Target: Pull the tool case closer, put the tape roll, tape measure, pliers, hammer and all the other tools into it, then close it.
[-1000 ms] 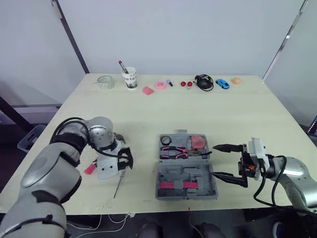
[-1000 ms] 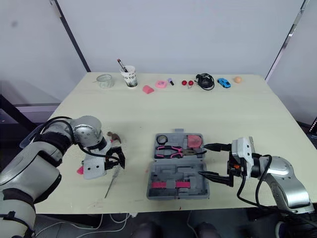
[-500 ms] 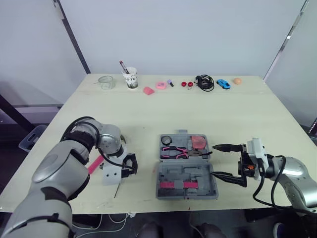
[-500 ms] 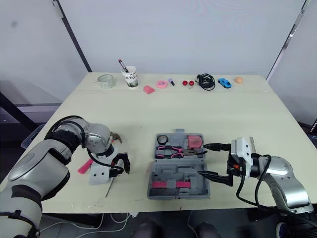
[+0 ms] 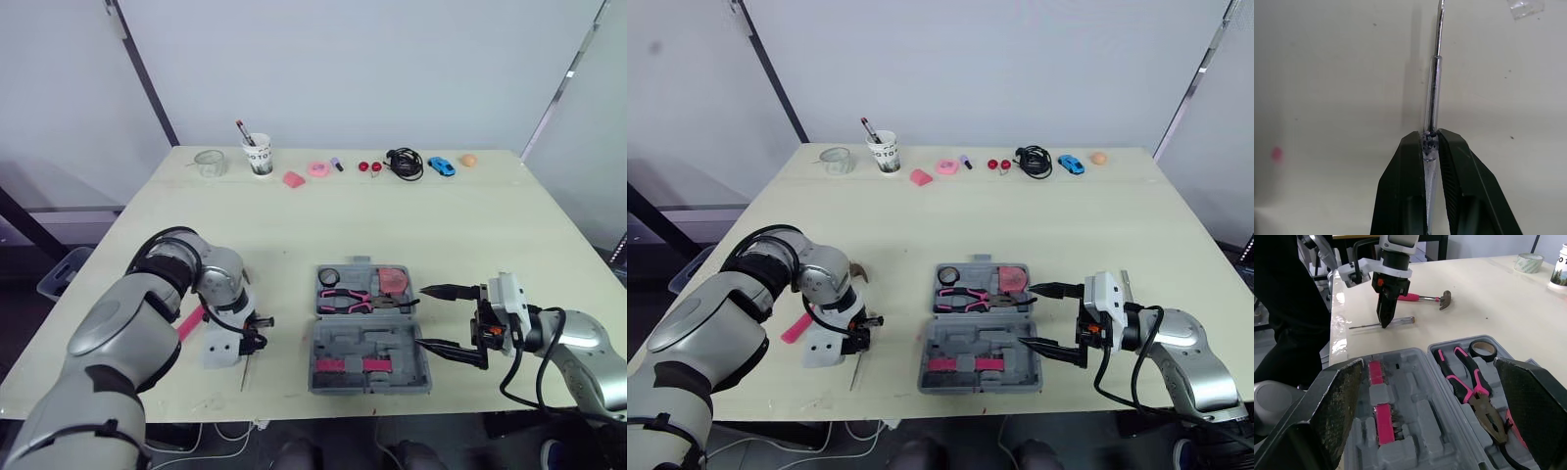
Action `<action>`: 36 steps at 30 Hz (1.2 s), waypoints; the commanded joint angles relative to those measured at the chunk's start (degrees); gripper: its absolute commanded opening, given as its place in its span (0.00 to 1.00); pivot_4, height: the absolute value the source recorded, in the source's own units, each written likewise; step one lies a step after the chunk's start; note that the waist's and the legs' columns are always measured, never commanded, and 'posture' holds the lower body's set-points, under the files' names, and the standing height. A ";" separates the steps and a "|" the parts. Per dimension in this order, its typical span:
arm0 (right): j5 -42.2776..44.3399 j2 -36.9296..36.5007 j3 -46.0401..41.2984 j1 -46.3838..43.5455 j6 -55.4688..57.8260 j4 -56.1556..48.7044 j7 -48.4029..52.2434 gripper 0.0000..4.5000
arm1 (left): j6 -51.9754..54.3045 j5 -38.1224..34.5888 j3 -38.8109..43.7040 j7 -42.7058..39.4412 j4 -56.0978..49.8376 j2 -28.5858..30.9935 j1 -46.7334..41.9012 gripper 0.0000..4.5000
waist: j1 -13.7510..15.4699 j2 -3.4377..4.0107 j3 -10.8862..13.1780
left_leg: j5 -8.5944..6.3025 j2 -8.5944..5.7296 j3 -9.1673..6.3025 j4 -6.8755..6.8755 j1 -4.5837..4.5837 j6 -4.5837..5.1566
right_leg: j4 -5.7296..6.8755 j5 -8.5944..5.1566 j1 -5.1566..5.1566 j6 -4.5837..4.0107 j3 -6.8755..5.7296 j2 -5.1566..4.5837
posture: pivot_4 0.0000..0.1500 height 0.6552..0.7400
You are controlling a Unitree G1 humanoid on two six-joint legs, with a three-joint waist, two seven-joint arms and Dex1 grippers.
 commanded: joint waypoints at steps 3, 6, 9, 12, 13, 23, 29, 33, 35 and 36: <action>0.15 0.10 -0.37 -0.42 -1.18 -1.77 -0.13 1.00 | -1.59 -4.54 -0.29 -0.66 -2.33 2.95 -2.58 0.02 | 0.00 -0.03 0.01 | 0.00 0.00 0.00 0.00 0.00 0.00 | 0.00 0.00 0.00 0.00 0.00 0.00 | 1.00 1.00; -0.29 0.50 -0.13 -0.32 -1.33 -1.86 -0.60 1.00 | 2.04 -10.34 1.99 -1.30 -3.47 5.57 -1.36 0.02 | -0.02 -0.03 0.01 | 0.00 0.00 0.00 0.00 0.00 0.00 | 0.01 0.00 0.00 0.00 0.00 0.00 | 1.00 1.00; -0.29 0.88 -0.20 0.06 -1.29 -2.21 -0.97 1.00 | 7.24 -15.01 4.25 -2.59 -6.62 8.72 1.58 0.02 | -0.18 -0.02 0.02 | 0.00 0.03 0.01 0.00 0.02 0.00 | 0.06 0.00 -0.01 0.01 0.00 0.00 | 1.00 1.00; -0.29 0.88 -0.12 0.33 -1.40 -2.28 -0.89 1.00 | 12.37 -18.62 6.99 -3.08 -10.37 10.93 4.90 0.02 | -0.06 -0.02 0.02 | 0.00 0.04 0.00 0.01 0.02 0.00 | 0.09 0.00 -0.02 0.01 -0.02 0.00 | 1.00 1.00; -0.33 0.88 -0.08 0.23 -1.48 -2.08 -0.81 1.00 | 14.96 -19.86 8.12 -3.25 -11.91 11.18 6.09 0.02 | -0.01 -0.03 0.02 | 0.00 0.03 0.01 0.02 0.03 0.00 | 0.11 0.00 -0.02 0.01 -0.02 0.01 | 1.00 1.00; -0.18 0.91 0.00 0.05 -2.03 -1.64 -0.53 1.00 | 56.08 -40.86 25.92 -7.43 -40.69 13.04 29.28 0.02 | -0.58 0.00 0.02 | 0.00 0.09 0.00 0.16 0.05 -0.01 | 0.39 0.00 -0.06 0.01 -0.04 0.00 | 1.00 1.00; 0.96 1.24 -0.84 0.28 -1.98 -1.68 -0.73 1.00 | 85.37 -50.97 37.75 -7.12 -57.31 12.18 43.01 0.02 | -0.43 0.00 0.03 | 0.01 0.10 -0.06 0.20 0.18 -0.02 | 0.72 -0.03 -0.07 -0.01 -0.04 0.04 | 1.00 1.00; 1.14 0.96 -0.98 -0.38 -2.22 -0.75 -0.06 1.00 | 102.48 -56.06 44.60 -4.06 -66.57 10.06 49.02 0.02 | 0.02 0.01 0.03 | 0.01 0.08 -0.05 0.26 0.21 -0.02 | 0.76 -0.04 -0.05 -0.01 -0.01 0.04 | 1.00 1.00; 1.21 0.85 -1.23 -0.93 -2.49 0.11 0.37 1.00 | 112.15 -59.20 48.58 -0.95 -72.01 7.53 51.92 0.02 | -0.03 0.01 0.03 | 0.01 0.07 -0.04 0.26 0.20 -0.02 | 0.73 -0.04 -0.05 0.00 0.01 0.04 | 1.00 1.00; 1.13 0.73 -1.28 -1.24 -2.64 0.63 0.71 1.00 | 118.99 -62.11 51.26 0.76 -75.84 5.60 53.71 0.02 | -0.09 0.00 0.03 | 0.01 0.07 -0.03 0.26 0.20 -0.02 | 0.73 -0.03 -0.05 0.00 0.03 0.04 | 1.00 1.00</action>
